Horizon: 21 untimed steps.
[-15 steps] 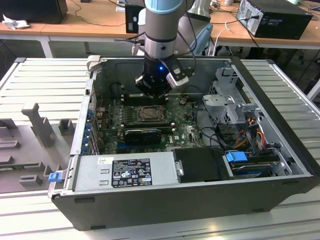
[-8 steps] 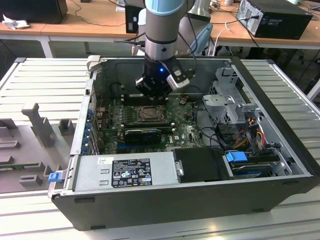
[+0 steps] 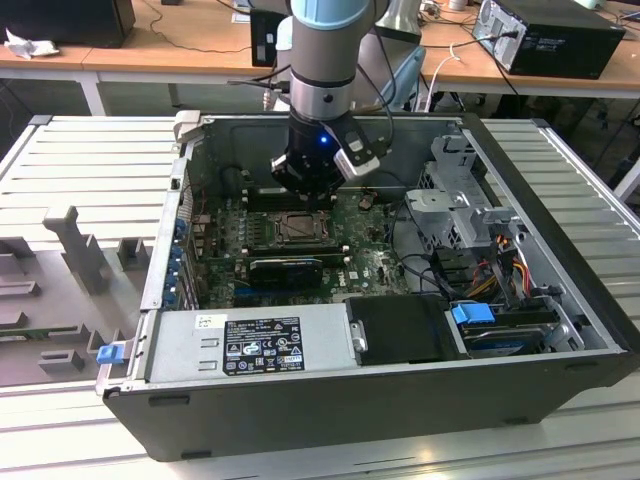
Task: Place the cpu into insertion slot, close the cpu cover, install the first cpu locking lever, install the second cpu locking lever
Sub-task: 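Install the second cpu locking lever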
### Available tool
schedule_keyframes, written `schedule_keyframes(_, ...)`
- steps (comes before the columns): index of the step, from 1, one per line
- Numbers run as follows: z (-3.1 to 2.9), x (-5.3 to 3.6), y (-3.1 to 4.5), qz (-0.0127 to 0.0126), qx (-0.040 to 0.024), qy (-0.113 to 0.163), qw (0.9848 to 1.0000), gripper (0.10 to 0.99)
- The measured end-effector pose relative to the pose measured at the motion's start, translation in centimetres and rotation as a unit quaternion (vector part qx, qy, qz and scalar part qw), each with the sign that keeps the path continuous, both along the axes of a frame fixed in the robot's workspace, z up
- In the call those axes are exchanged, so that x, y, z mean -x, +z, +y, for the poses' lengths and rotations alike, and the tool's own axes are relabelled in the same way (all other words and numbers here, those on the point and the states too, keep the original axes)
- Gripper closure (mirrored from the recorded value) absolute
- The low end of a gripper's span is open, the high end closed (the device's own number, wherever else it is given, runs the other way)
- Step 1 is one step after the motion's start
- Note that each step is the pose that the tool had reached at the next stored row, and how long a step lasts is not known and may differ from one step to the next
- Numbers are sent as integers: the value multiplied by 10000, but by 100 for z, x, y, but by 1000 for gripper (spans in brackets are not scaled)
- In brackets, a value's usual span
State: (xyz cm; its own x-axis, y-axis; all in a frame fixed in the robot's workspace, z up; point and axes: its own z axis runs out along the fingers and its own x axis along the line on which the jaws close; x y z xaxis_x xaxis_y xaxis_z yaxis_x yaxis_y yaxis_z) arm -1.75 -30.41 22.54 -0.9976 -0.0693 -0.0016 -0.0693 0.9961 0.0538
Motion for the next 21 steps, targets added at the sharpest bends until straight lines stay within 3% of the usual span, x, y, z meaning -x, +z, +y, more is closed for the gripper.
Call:
schedule_keyframes(3, -31, -2, 2, 0, 5, 0, 10000, 980)
schedule_keyframes(12, -43, -11, 0, 1, 6, 0, 10000, 980)
schedule_keyframes(21, -43, -11, 76, 1, 6, 0, 10000, 980)
